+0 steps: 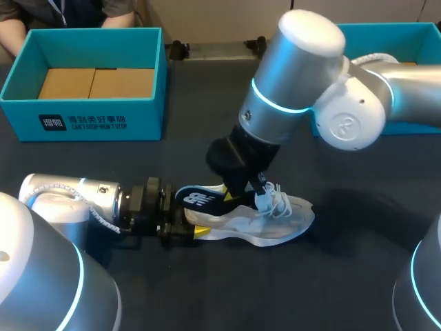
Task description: Take the shoe out of the shoebox, open the shoe tongue, remove and reinsert the insole, then place the shoe into the shoebox
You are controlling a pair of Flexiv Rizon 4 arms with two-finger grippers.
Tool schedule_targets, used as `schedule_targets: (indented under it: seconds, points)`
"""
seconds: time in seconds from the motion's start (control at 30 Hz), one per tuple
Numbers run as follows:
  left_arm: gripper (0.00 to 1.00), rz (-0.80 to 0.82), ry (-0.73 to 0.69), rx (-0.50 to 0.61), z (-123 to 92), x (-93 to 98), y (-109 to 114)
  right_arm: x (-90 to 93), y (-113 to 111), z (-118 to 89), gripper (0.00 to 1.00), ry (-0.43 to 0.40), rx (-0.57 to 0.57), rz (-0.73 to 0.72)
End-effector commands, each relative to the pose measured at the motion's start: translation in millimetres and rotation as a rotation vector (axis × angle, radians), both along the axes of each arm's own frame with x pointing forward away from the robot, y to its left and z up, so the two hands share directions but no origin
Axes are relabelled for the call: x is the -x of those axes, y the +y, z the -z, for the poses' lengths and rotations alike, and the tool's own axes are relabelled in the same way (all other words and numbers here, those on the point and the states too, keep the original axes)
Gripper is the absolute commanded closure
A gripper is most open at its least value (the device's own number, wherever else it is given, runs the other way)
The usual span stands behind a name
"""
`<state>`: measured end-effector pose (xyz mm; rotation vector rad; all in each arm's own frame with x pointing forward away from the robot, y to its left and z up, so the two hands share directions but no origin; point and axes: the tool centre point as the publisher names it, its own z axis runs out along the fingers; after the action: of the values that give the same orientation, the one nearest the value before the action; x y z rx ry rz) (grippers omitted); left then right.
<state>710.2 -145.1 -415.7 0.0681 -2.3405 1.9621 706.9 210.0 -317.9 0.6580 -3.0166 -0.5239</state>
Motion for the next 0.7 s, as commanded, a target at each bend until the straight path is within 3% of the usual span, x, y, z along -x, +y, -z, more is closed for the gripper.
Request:
schedule_targets:
  seconds: [0.03, 0.1, 0.23, 0.33, 0.47, 0.5, 0.53, 0.57, 0.7]
  points:
    - [1.00, -0.002, 0.000, -0.001, -1, 0.0, -1, -7.8, 17, 4, 1.00, 0.045, 0.034, -0.014]
    - [1.00, -0.002, 0.000, -0.001, -1, 0.0, -1, -9.9, 20, 6, 0.95, 0.070, 0.037, -0.018]
    - [1.00, -0.002, 0.000, -0.001, -1, 0.0, -1, -13.7, 24, 9, 0.98, 0.107, 0.052, -0.010]
    - [1.00, -0.002, 0.000, -0.001, -1, 0.0, -1, -16.2, 24, 8, 0.91, 0.133, 0.055, 0.004]
    - [1.00, -0.002, 0.000, -0.001, -1, 0.0, -1, -19.7, 24, 7, 0.64, 0.167, 0.060, 0.022]
    - [1.00, -0.002, 0.000, -0.001, -1, 0.0, -1, -20.3, 24, 7, 0.53, 0.169, 0.063, 0.025]
    - [1.00, -0.002, 0.000, -0.001, -1, 0.0, -1, -20.3, 23, 5, 0.32, 0.173, 0.062, 0.035]
    - [1.00, -0.002, 0.000, -0.001, -1, 0.0, -1, -20.3, 21, 3, 0.21, 0.178, 0.061, 0.046]
    - [1.00, -0.002, 0.000, -0.001, -1, 0.0, -1, -19.8, 17, -5, 0.19, 0.201, 0.049, 0.085]
